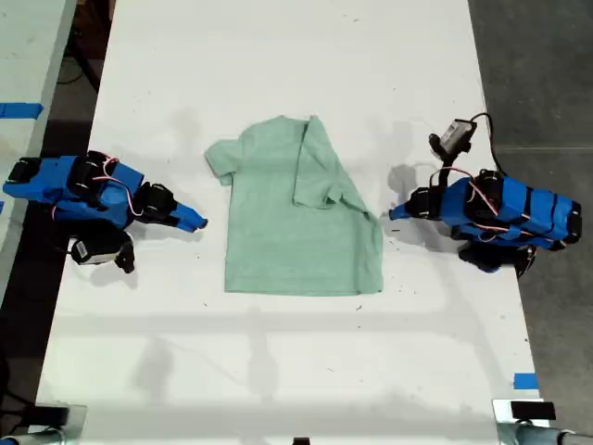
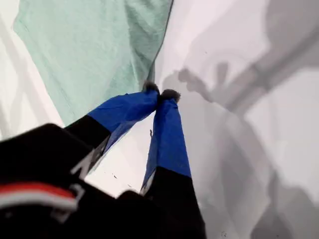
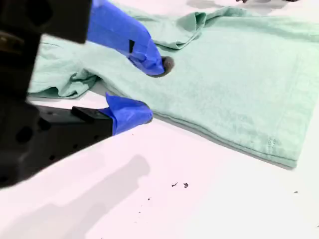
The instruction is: Fold t shirt
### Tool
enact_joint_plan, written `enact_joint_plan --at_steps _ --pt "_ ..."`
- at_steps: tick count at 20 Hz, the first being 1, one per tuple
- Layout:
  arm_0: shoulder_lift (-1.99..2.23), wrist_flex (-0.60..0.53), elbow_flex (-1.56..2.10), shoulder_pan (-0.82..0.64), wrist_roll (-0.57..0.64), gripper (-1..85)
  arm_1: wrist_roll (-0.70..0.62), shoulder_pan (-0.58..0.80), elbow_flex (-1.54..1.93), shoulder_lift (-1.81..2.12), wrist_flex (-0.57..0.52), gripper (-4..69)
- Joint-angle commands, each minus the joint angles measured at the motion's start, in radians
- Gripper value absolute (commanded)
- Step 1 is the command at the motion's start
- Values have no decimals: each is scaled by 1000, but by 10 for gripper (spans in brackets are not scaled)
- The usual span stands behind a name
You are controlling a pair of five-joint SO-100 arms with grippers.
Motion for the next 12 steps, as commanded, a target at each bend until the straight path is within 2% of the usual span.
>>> enact_joint_plan --at_steps 1,12 --pt "6 -15 8 -6 5 119 -14 -8 80 14 -18 18" --pt "6 -15 8 -6 5 119 -3 -17 80 14 -18 18"
